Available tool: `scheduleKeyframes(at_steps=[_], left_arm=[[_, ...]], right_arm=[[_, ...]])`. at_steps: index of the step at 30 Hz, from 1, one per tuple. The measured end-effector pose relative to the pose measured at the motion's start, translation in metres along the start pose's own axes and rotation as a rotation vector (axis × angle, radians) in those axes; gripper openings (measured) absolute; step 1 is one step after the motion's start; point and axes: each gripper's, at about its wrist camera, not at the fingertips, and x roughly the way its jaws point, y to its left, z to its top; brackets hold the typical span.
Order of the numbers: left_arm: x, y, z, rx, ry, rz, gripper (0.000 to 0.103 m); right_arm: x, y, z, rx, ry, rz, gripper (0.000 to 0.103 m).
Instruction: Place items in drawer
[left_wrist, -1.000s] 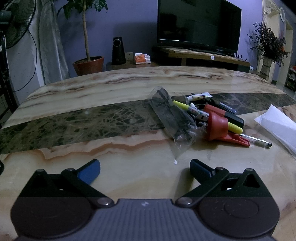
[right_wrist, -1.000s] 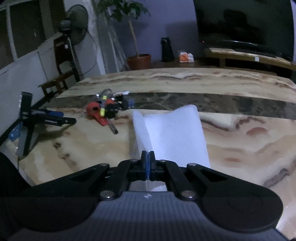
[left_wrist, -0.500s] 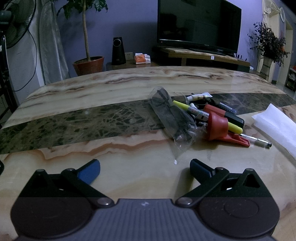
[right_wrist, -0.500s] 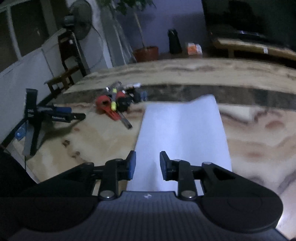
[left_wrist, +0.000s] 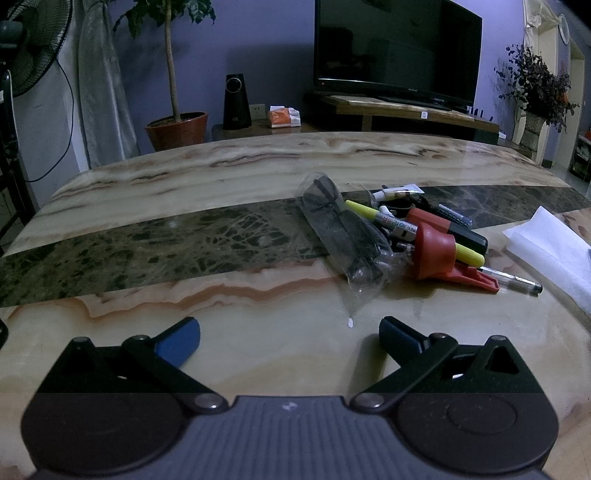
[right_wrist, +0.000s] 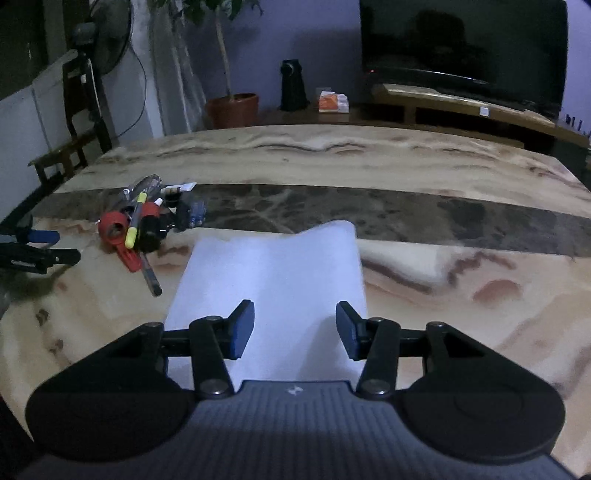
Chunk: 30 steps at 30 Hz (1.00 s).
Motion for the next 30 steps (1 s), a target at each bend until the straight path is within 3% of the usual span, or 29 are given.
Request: scheduleKeyframes(at_steps=[8,13,14,15,16,20,26,28,30], left_arm=[[0.0,0.0,0.0,0.0,0.0,0.0,0.103],[0.0,0.0,0.0,0.0,0.0,0.0,0.103],[0.0,0.0,0.0,0.0,0.0,0.0,0.103],[0.0,0.0,0.0,0.0,0.0,0.0,0.103],[0.0,0.0,0.0,0.0,0.0,0.0,0.103],[0.0,0.0,0.0,0.0,0.0,0.0,0.103],[0.0,0.0,0.0,0.0,0.0,0.0,0.103],[0.0,0.0,0.0,0.0,0.0,0.0,0.103],[0.0,0.0,0.0,0.0,0.0,0.0,0.103]], right_arm=[[0.027,0.002,0.012,-0.007,0.03,-0.111,0.051],[0.038,-0.005,0.009,0.016,0.064,-0.126,0.051],[0.039,-0.006,0.009,0.016,0.067,-0.126,0.043],[0.039,-0.008,0.01,0.027,0.064,-0.113,0.017],[0.038,-0.01,0.011,0.041,0.066,-0.102,0.001],[0.027,-0.016,0.014,0.087,0.037,-0.101,0.001],[0.008,-0.048,0.012,0.29,-0.036,-0.058,0.002],[0.001,-0.045,0.012,0.238,-0.058,-0.032,0.013],[-0.003,-0.038,0.01,0.206,-0.047,0.034,0.044]])
